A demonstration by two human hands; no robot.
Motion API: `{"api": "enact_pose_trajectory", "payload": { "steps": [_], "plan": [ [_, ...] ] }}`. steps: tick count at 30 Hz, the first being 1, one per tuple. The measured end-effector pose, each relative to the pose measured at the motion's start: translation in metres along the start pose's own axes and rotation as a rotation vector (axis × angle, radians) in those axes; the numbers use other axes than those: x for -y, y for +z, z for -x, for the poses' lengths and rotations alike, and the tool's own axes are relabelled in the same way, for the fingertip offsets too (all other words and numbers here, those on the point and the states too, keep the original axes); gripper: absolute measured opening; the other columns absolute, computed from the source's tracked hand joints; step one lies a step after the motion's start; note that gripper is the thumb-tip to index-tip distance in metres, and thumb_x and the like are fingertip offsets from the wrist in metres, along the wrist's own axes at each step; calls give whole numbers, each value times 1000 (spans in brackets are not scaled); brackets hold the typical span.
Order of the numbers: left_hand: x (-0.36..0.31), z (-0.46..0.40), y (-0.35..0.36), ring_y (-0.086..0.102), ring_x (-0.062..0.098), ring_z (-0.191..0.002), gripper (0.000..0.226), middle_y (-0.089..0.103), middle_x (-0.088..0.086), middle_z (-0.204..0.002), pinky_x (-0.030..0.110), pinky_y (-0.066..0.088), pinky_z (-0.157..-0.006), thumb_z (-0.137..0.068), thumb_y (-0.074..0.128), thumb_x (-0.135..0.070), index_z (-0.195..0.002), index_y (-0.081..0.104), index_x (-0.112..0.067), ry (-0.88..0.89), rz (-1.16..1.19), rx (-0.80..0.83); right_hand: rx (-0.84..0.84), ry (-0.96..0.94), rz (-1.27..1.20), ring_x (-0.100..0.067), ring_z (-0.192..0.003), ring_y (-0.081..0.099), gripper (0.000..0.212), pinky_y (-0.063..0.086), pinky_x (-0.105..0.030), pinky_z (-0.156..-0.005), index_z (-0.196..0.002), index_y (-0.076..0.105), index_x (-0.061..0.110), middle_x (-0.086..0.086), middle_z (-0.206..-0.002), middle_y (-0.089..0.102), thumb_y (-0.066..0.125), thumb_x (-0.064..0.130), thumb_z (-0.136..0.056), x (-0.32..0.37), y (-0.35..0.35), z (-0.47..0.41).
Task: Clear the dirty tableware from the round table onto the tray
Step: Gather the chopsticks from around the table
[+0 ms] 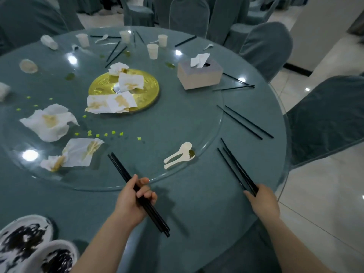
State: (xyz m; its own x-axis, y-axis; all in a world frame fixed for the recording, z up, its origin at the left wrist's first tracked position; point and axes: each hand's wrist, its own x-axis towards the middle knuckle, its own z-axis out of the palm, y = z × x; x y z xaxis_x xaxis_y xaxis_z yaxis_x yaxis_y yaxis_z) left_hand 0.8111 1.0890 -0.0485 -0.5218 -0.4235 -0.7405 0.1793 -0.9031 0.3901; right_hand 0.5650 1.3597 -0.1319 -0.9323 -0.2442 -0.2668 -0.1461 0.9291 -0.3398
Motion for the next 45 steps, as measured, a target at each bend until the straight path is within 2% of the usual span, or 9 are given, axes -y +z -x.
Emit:
{"api": "enact_pose_trajectory", "payload": {
  "steps": [9, 15, 17, 20, 23, 28, 34, 40, 45],
  "plan": [
    [9, 8, -17, 45, 12, -39, 36, 37, -4, -43, 31, 47, -66, -99, 45, -35, -71, 51, -12, 14, -92, -49, 91, 84, 213, -27, -94, 59, 7, 43, -30, -71, -98, 45, 4, -15, -107, 59, 43, 9, -95, 20, 9, 8],
    [24, 14, -29, 58, 13, -46, 37, 49, -1, -49, 28, 58, -56, -99, 43, -35, -74, 54, -11, -8, -91, 18, 79, 73, 276, -29, -105, 52, 20, 46, -32, -84, -113, 46, 1, -16, -115, 52, 45, 5, -93, 9, 11, 40],
    [32, 16, -33, 59, 14, -46, 36, 50, 0, -49, 29, 58, -55, -99, 45, -35, -74, 54, -10, -25, -79, 24, 67, 37, 221, -23, -98, 50, 24, 45, -30, -77, -110, 52, 11, -13, -113, 48, 42, -1, -91, 6, 15, 48],
    [45, 23, -34, 60, 14, -46, 37, 50, 0, -49, 30, 59, -56, -99, 44, -35, -75, 55, -10, -35, -81, 37, -13, 61, 103, -14, -66, 42, 18, 38, -27, -61, -111, 46, 11, -1, -81, 43, 41, 8, -93, 9, 11, 62],
    [58, 33, -33, 62, 14, -49, 36, 53, 0, -51, 29, 60, -59, -100, 43, -34, -79, 58, -9, -52, -124, 53, -56, 87, -77, -21, -71, 47, 19, 36, -30, -68, -112, 39, 10, 0, -70, 37, 42, 15, -94, 7, 0, 75],
    [95, 50, -3, 65, 13, -53, 34, 59, -1, -54, 32, 51, -70, -99, 44, -34, -85, 64, -11, -80, -223, 116, -102, -40, -306, -28, -70, 52, 16, 39, -34, -62, -90, 43, 11, -10, -79, 57, 44, 25, -98, -6, -45, 112],
    [199, 100, 60, 73, 18, -75, 39, 75, 8, -87, 33, 50, -73, -101, 37, -36, -101, 66, -9, -157, -372, 354, -158, -174, -408, -6, -65, 52, 33, 34, -17, -53, -83, 54, 19, 10, -70, 56, 36, 43, -98, -65, -120, 196],
    [348, 181, 107, 71, 20, -95, 43, 71, 12, -109, 31, 51, -78, -103, 31, -36, -117, 60, -8, -232, -418, 560, -234, -150, -359, -8, -61, 51, 25, 32, -20, -51, -80, 50, 25, 7, -67, 56, 42, 43, -97, -193, -186, 273],
    [460, 234, 125, 69, 24, -97, 41, 71, 14, -108, 35, 51, -84, -103, 34, -35, -116, 59, -6, -316, -424, 593, -178, -121, -257, -7, -64, 53, 21, 35, -21, -53, -77, 42, 33, 9, -68, 55, 45, 42, -96, -296, -216, 313]
  ]
}}
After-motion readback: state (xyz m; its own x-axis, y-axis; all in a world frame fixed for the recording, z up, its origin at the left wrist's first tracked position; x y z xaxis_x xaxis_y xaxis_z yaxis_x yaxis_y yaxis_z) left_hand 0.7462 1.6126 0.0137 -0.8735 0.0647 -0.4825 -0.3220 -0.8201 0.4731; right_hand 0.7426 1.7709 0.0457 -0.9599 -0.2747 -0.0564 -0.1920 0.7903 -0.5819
